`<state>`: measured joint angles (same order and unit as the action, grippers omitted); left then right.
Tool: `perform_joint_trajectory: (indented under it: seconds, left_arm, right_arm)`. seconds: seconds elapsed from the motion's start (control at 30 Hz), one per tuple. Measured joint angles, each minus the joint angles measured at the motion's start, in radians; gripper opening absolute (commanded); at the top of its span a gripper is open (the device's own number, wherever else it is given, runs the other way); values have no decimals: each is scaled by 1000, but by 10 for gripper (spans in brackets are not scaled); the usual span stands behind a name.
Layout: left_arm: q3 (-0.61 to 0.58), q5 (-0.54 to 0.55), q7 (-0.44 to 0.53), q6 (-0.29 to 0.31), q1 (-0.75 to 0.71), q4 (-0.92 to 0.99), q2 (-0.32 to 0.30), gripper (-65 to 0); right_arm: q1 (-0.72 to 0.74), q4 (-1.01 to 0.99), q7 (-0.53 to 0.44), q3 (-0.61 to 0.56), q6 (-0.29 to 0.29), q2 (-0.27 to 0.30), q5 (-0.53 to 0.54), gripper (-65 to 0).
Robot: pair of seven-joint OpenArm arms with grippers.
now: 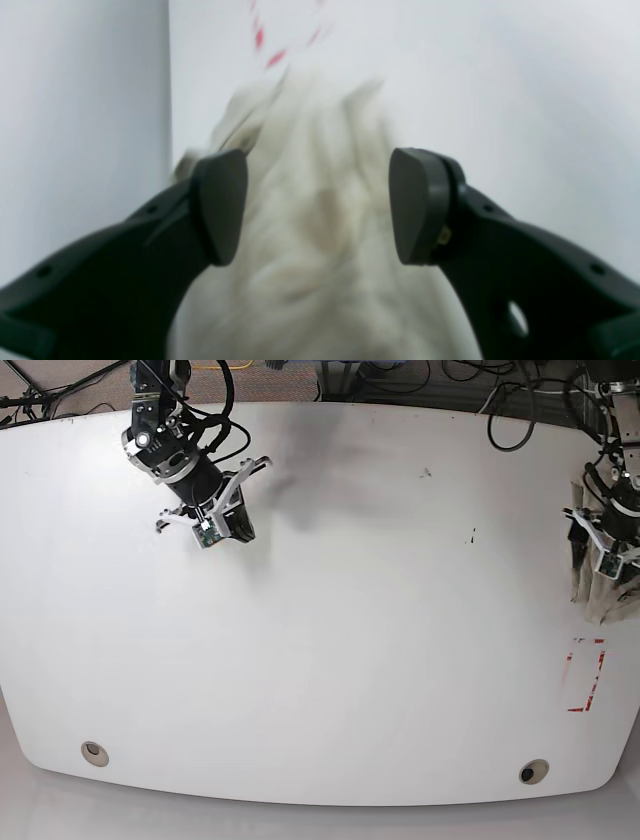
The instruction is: Fold the T-shirt properly
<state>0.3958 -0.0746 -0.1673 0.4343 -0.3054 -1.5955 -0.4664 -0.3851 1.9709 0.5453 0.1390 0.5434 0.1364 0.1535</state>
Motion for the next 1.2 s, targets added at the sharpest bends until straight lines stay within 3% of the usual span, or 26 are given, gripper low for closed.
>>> perform_joint_trajectory:
  seconds: [0.13, 0.33, 0.5, 0.87, 1.2]
  left_arm:
    - [-6, -1, 53, 5, -44, -100, 76, -236]
    - [-6, -3, 254, 3, -114, -154, 201, -236]
    - [-6, -1, 356, -2, -222, -171, 277, -239]
    - [-43, -4, 366, -4, -593, -283, 400, -242]
    - [-92, -4, 367, 0, -932, -358, 447, -243]
  right_arm:
    - [-34, -1, -88, 36, -4, 5, -2, -636]
    - [-96, -2, -195, 82, -3, 0, -1, -636]
    - [-171, -2, -236, 111, 2, -4, 0, -636]
    - [-369, -2, -326, 198, 0, -96, -2, -636]
    - [-579, -4, -394, 197, -2, -112, 0, -637]
